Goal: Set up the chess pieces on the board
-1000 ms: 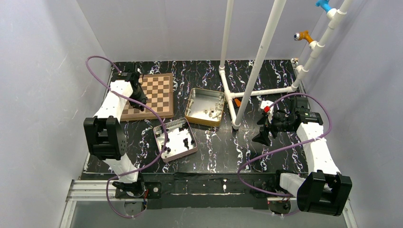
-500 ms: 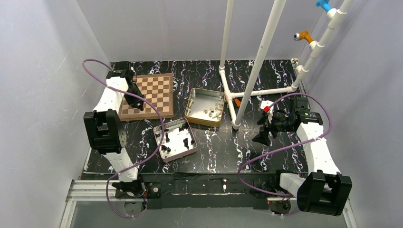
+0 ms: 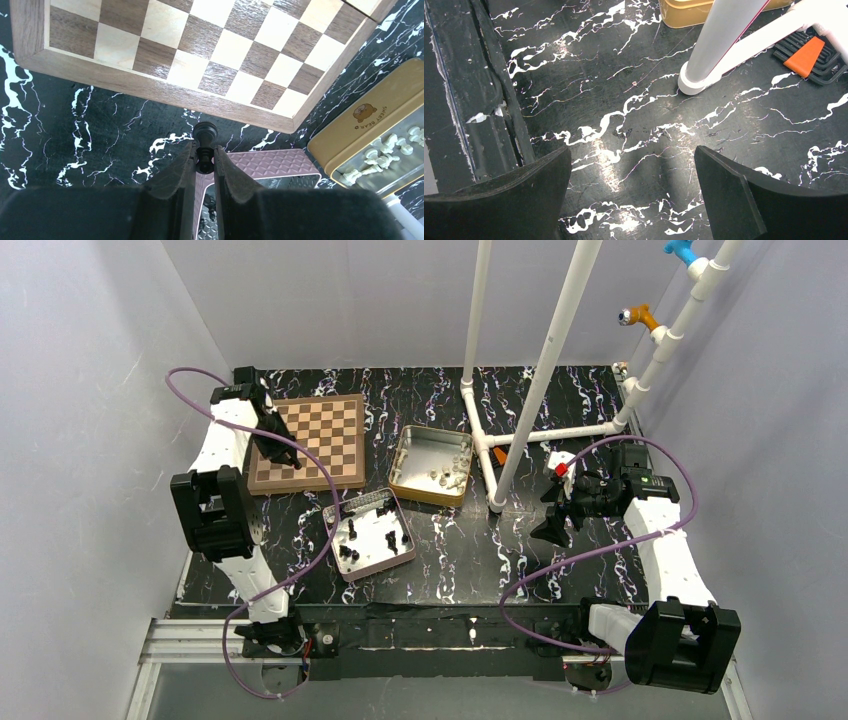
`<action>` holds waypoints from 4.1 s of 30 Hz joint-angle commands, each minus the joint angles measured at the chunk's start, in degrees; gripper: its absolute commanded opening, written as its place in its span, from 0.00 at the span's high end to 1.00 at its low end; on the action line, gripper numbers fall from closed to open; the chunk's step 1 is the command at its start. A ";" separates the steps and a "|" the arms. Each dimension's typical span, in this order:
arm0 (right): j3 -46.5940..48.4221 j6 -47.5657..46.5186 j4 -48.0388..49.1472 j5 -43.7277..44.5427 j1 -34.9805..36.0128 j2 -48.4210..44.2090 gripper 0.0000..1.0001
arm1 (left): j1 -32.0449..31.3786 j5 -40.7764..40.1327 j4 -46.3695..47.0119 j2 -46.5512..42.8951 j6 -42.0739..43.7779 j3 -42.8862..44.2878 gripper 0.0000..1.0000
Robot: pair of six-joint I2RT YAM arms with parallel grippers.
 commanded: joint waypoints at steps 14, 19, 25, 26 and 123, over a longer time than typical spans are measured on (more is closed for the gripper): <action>0.53 -1.50 -0.10 -1.18 0.24 1.62 0.00 | 0.26 -0.90 0.51 -0.08 4.18 -0.72 1.00; 0.49 -2.09 -0.35 -1.17 0.26 2.43 0.00 | -0.02 -2.46 1.50 -0.47 3.95 -1.93 1.00; 1.15 -2.95 -0.65 -1.00 0.41 3.58 0.00 | -1.54 -4.77 4.15 -1.18 3.59 -3.93 1.00; 1.19 -3.06 -0.67 -0.94 0.51 3.70 0.00 | -1.82 -5.06 4.72 -1.23 3.71 -4.30 1.00; -0.93 -2.59 0.39 0.43 0.71 2.79 0.00 | -2.14 -8.65 3.99 8.67 4.03 -0.02 0.73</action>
